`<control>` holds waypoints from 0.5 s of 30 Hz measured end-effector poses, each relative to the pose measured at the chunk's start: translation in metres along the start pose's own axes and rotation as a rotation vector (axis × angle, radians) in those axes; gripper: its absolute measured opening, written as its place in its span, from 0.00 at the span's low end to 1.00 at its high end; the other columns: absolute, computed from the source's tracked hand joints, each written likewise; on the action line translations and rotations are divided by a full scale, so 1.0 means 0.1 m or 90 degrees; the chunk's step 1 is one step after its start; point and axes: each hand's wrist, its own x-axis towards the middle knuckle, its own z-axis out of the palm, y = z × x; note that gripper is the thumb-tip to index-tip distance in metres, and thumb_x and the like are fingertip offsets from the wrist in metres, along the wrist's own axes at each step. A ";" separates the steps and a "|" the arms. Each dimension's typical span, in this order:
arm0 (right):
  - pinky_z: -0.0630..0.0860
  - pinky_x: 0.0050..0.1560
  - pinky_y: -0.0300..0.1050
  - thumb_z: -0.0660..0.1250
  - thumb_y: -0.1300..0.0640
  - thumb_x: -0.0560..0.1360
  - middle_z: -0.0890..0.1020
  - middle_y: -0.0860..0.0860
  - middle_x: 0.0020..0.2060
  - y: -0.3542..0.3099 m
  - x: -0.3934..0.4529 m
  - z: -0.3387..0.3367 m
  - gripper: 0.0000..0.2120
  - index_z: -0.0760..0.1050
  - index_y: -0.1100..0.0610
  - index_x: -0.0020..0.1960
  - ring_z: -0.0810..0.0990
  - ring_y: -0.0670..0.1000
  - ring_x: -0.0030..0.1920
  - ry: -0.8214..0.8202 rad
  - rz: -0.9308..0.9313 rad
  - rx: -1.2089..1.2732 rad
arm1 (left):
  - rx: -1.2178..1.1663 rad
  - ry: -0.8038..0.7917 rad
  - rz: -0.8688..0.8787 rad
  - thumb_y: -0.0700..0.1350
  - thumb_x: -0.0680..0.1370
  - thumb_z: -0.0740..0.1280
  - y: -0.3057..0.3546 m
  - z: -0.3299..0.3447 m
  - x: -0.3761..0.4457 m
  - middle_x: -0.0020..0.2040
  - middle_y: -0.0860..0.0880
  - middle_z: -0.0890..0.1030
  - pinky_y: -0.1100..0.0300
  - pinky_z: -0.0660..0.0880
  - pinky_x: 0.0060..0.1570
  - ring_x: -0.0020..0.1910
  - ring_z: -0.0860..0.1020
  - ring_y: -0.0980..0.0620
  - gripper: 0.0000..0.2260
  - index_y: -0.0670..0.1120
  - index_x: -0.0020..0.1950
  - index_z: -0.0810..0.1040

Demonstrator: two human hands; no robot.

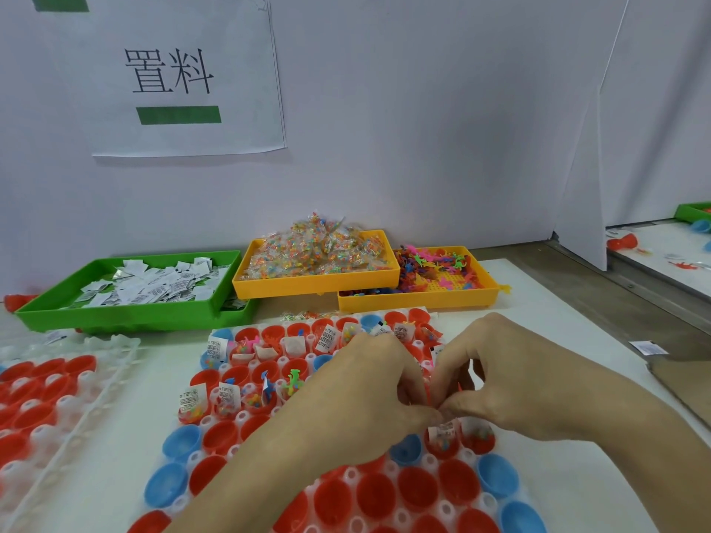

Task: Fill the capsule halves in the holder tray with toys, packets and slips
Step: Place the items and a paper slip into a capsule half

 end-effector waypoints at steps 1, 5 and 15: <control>0.71 0.44 0.24 0.74 0.58 0.74 0.83 0.34 0.37 0.00 0.00 0.00 0.11 0.85 0.41 0.40 0.80 0.36 0.44 -0.005 0.002 -0.003 | 0.012 0.004 -0.003 0.52 0.74 0.74 -0.01 0.01 0.01 0.33 0.58 0.78 0.72 0.69 0.29 0.31 0.75 0.62 0.06 0.51 0.43 0.86; 0.73 0.43 0.27 0.74 0.56 0.74 0.82 0.33 0.38 0.00 0.01 0.01 0.11 0.84 0.39 0.39 0.79 0.36 0.44 -0.024 0.010 -0.011 | 0.012 -0.013 -0.021 0.50 0.74 0.74 0.01 0.00 -0.01 0.33 0.59 0.78 0.71 0.70 0.30 0.32 0.75 0.63 0.04 0.51 0.44 0.86; 0.72 0.44 0.26 0.72 0.58 0.75 0.83 0.33 0.39 0.01 -0.02 0.00 0.16 0.83 0.36 0.37 0.78 0.35 0.47 -0.031 0.011 -0.035 | 0.023 -0.048 -0.025 0.45 0.76 0.72 0.04 0.03 0.00 0.33 0.59 0.77 0.74 0.67 0.30 0.32 0.74 0.62 0.03 0.51 0.45 0.86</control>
